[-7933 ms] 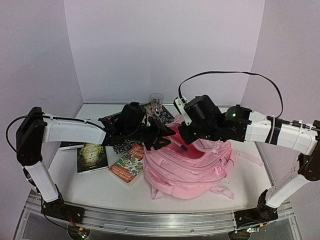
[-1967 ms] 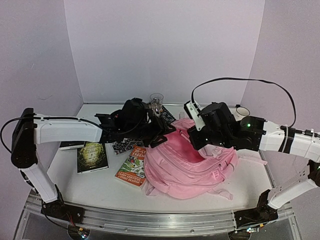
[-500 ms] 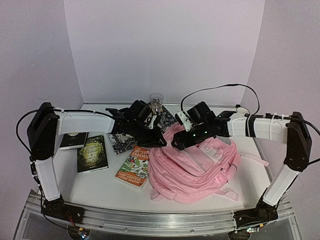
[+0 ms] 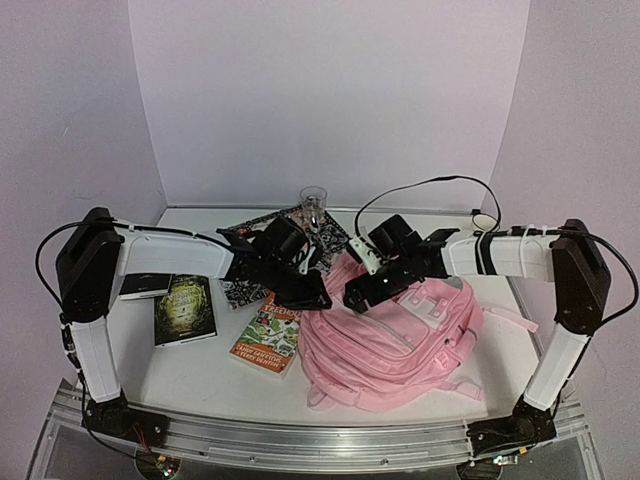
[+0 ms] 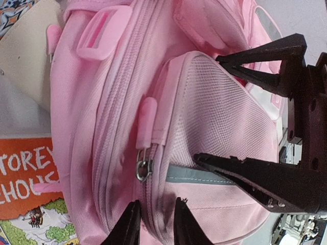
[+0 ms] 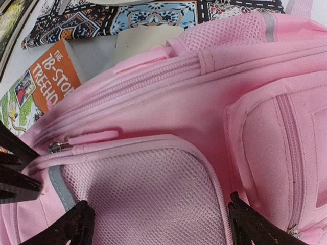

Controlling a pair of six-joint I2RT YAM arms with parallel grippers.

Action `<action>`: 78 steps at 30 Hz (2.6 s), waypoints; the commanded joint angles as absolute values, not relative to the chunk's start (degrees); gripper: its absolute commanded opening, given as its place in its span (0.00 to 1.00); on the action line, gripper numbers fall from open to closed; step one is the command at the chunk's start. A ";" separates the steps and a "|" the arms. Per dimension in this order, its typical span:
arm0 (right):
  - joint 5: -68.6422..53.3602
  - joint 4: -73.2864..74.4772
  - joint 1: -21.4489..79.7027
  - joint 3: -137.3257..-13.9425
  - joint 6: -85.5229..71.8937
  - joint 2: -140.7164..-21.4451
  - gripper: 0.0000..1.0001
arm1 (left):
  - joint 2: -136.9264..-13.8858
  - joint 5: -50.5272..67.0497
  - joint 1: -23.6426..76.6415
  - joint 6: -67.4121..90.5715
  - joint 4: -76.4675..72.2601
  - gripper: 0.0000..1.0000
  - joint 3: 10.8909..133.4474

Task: Pack the student bag
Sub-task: Hold the upper front pocket of the student bag, then grab the upper front pocket of the student bag.

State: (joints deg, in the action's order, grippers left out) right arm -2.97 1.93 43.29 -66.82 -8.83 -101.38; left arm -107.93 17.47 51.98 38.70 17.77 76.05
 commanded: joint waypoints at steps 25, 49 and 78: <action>-9.51 7.14 42.80 -72.16 -12.04 -95.63 0.80 | -116.76 28.21 46.57 33.94 21.37 0.28 85.10; -15.83 14.03 42.80 -80.10 -17.44 -98.92 0.52 | -103.45 31.08 49.92 49.38 -3.81 0.00 77.22; -33.55 26.17 43.44 -82.37 -3.83 -106.69 0.48 | -102.92 26.95 49.85 49.29 -8.70 0.00 75.16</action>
State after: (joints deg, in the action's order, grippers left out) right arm -24.72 16.94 42.08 -81.13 -5.86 -104.59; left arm -107.26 28.47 50.40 50.78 3.58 72.58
